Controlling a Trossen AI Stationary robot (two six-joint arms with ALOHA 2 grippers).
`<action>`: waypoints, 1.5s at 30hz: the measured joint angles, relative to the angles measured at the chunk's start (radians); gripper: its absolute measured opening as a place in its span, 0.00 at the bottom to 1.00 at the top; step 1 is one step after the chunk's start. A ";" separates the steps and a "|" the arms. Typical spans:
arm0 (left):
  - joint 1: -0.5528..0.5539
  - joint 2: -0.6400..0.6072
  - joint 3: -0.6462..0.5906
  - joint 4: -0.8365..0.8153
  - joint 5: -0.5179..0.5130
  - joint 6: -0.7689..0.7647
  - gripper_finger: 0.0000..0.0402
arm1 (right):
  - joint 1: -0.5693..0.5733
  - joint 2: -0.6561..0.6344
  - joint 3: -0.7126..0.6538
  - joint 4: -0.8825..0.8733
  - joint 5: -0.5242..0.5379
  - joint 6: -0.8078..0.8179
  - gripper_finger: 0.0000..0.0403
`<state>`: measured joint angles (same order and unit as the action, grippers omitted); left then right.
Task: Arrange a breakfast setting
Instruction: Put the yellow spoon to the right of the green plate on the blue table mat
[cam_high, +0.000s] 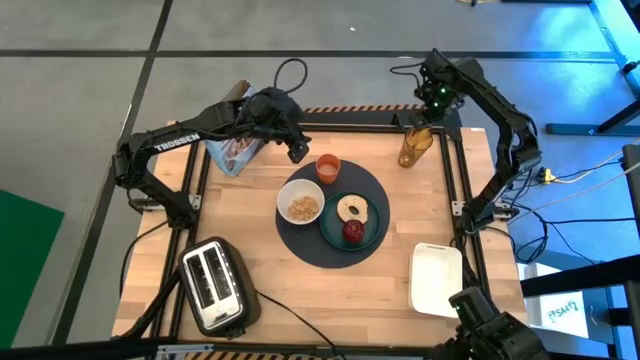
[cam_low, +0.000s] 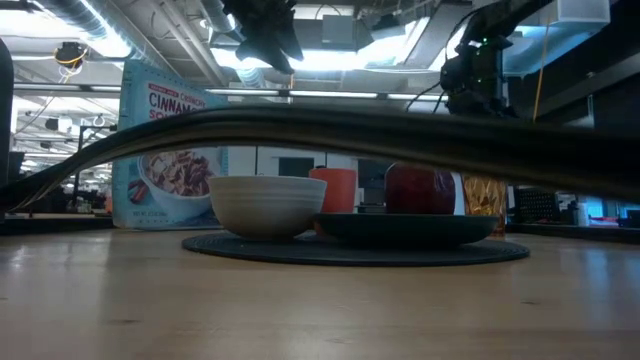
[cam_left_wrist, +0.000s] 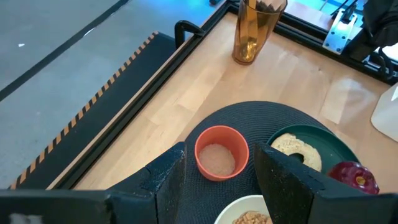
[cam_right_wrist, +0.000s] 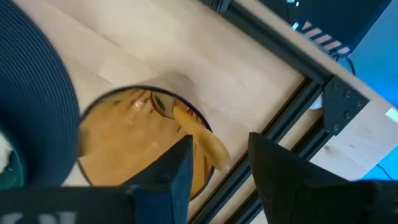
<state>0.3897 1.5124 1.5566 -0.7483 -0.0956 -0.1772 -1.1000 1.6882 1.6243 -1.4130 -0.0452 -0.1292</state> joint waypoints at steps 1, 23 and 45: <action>0.000 0.000 0.000 0.000 0.000 0.000 0.45 | 0.000 0.000 -0.015 0.003 0.001 0.000 0.35; 0.001 0.000 0.000 0.001 0.000 0.001 0.45 | 0.000 0.000 -0.068 0.033 -0.009 0.000 0.22; 0.005 0.000 0.000 0.001 0.000 0.003 0.45 | 0.000 -0.064 -0.069 0.000 -0.065 -0.004 0.04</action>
<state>0.3950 1.5124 1.5566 -0.7475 -0.0959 -0.1738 -1.1000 1.6241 1.5555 -1.4126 -0.1101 -0.1329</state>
